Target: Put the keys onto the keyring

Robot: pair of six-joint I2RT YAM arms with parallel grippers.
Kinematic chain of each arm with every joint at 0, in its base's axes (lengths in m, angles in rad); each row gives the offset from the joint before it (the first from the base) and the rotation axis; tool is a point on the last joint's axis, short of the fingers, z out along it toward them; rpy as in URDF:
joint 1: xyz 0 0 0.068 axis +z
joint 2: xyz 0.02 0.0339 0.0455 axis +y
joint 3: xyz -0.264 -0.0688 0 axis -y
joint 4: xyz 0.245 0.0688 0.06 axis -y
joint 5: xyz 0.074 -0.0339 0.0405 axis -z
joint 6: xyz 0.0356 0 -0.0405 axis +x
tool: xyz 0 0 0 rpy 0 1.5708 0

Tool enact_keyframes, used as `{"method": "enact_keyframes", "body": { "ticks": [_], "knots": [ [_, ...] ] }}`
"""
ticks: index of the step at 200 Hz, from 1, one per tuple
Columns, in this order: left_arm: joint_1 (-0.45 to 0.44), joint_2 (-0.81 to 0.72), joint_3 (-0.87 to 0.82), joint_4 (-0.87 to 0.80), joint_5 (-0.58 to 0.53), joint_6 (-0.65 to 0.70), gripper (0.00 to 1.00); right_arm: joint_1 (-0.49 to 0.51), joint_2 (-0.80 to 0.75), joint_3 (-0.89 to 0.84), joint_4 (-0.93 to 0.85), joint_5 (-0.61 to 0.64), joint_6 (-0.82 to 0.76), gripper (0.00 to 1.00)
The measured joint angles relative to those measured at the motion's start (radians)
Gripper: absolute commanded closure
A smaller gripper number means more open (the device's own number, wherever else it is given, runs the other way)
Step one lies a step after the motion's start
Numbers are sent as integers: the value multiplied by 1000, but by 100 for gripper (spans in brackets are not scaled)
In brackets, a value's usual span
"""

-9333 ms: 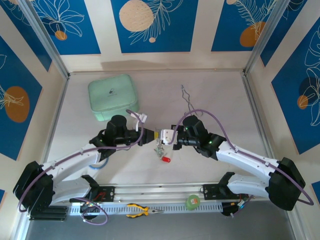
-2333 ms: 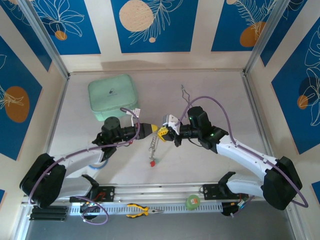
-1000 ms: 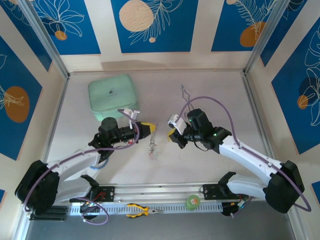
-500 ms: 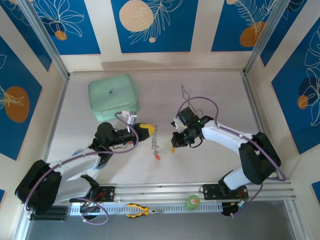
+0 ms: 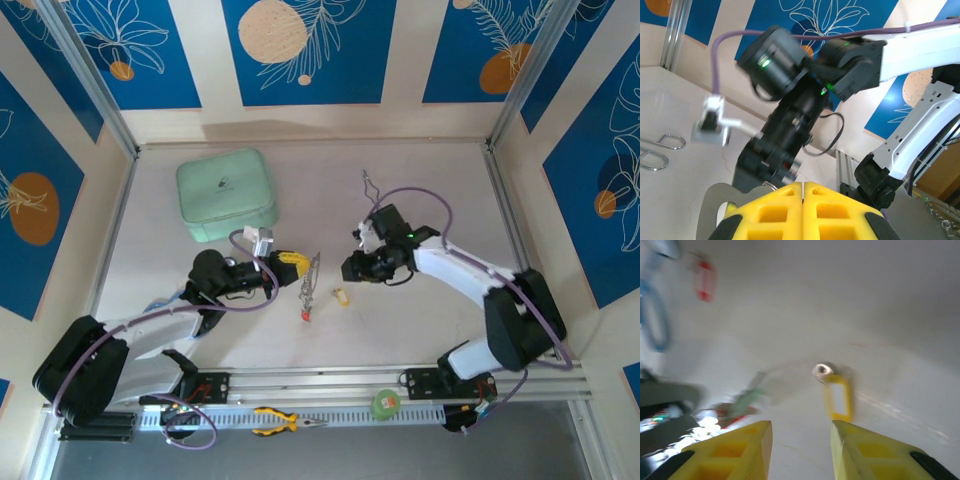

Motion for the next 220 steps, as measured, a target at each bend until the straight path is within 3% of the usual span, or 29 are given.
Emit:
{"method": "enact_keyframes", "body": {
  "ticks": [33, 84, 125, 220],
  "knots": [
    [0, 7, 0, 24, 16, 6, 100, -29, -175, -72, 222, -272, 63, 63],
    [0, 9, 0, 29, 30, 6, 100, -19, -187, -154, 544, -541, 270, 55],
    [0, 14, 0, 56, 33, 0, 100, 20, -181, -157, 657, -584, 363, 52],
    [-2, 14, 0, 81, 39, -21, 100, 43, -121, -156, 732, -565, 431, 54]
  ]
}}
